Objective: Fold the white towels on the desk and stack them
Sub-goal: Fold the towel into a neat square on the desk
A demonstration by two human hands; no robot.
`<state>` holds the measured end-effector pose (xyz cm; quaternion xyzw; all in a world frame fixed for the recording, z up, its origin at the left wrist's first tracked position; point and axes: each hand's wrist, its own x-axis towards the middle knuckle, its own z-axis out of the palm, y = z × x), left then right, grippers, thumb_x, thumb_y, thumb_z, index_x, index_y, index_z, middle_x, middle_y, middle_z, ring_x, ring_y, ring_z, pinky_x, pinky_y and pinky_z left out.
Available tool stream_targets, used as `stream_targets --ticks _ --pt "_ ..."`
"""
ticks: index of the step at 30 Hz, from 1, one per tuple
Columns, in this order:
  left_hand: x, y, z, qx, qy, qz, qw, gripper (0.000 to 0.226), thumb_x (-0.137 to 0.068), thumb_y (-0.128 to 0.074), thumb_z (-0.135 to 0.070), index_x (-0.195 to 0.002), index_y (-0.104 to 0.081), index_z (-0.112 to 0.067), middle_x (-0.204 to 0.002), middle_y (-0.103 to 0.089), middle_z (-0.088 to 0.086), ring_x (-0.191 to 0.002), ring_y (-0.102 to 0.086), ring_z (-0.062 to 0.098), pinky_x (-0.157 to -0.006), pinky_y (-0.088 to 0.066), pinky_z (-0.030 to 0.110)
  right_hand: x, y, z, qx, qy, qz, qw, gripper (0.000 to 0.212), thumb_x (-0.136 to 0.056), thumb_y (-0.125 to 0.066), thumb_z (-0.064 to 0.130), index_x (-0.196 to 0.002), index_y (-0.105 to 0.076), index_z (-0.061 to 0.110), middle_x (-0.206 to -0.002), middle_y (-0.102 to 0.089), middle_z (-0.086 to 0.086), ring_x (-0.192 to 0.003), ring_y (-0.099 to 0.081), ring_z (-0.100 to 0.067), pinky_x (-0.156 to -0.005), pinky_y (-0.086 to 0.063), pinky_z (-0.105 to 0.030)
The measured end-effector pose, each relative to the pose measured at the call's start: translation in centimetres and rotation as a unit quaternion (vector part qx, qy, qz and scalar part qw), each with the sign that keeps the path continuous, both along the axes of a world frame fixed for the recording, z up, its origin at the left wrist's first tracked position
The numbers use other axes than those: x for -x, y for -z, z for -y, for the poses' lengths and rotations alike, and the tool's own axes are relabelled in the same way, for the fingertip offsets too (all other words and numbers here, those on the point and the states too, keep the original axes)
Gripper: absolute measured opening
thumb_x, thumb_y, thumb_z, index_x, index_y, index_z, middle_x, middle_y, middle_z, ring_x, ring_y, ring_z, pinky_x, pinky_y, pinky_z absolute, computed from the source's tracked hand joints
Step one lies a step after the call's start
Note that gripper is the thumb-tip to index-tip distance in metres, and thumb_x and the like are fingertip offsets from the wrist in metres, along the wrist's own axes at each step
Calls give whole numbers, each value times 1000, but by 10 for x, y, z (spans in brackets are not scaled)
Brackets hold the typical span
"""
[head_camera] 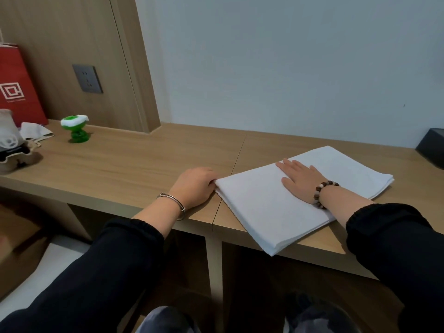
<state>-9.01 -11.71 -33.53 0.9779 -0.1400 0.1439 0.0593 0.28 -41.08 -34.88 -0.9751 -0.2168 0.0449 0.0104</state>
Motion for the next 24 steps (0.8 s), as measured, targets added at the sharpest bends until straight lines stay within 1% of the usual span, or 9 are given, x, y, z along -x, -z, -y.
stream_targets --ticks 3,5,7,9,10,14,18,21,24 --pt "-7 2 -3 29 -3 -26 999 17 -92 -48 -12 -83 -61 -6 -87 -60 9 -83 -53 26 -65 -34 31 -1 2 1 -2 5 2 1000 53 -101 -15 40 -151 0 32 -160 7 6 -146 4 -14 -116 -1 -44" --pt "-12 -2 -3 141 -37 -89 985 16 -90 -50 -7 -82 -64 -8 -86 -63 6 -83 -55 22 -66 -36 27 -1 4 1 -5 10 4 1000 53 -100 -15 40 -151 -1 32 -160 6 6 -146 4 -14 -116 -1 -44" --pt "-16 -10 -2 292 -69 -165 940 29 -84 -43 4 -75 -66 -11 -75 -64 0 -75 -54 15 -62 -40 20 -1 4 0 -6 11 6 1000 54 -100 -15 40 -151 -1 31 -160 6 6 -146 3 -14 -116 -1 -44" --pt "-19 -21 2 353 -94 -219 905 36 -83 -37 3 -69 -66 -12 -64 -62 -2 -64 -51 11 -50 -38 12 -1 4 0 -4 10 7 1000 54 -101 -15 39 -152 -1 31 -160 6 6 -146 3 -14 -116 -2 -44" --pt "-21 -26 5 339 -101 -243 903 35 -88 -37 -4 -70 -66 -12 -63 -61 -1 -60 -50 10 -47 -37 11 -1 3 0 -3 10 7 1000 54 -101 -15 39 -152 -2 31 -160 5 5 -146 3 -14 -116 -2 -44" --pt "-29 -40 14 205 -128 -308 920 37 -93 -48 -35 -64 -59 -14 -61 -55 -3 -60 -45 11 -55 -36 21 0 3 0 -5 10 7 1000 54 -101 -16 39 -152 -2 30 -160 5 5 -146 2 -15 -116 -2 -45" --pt "-32 -45 10 206 -132 -347 905 39 -92 -51 -49 -95 -68 -14 -69 -54 -7 -65 -46 8 -58 -36 20 0 3 0 -8 11 6 1000 54 -100 -16 40 -152 -2 31 -160 5 6 -146 2 -14 -116 -2 -44" --pt "-33 -46 10 202 -127 -354 904 43 -89 -55 -51 -110 -66 -15 -80 -53 -4 -74 -48 10 -65 -38 21 0 3 0 -9 13 7 1000 54 -100 -16 40 -152 -3 31 -160 4 5 -146 1 -14 -116 -3 -44" --pt "-37 -43 12 205 -148 -359 898 38 -89 -61 -39 -108 -65 -7 -78 -48 2 -80 -45 19 -66 -36 24 2 1 -1 -10 12 8 1000 54 -100 -16 41 -151 -3 31 -160 3 5 -146 0 -14 -116 -3 -45"
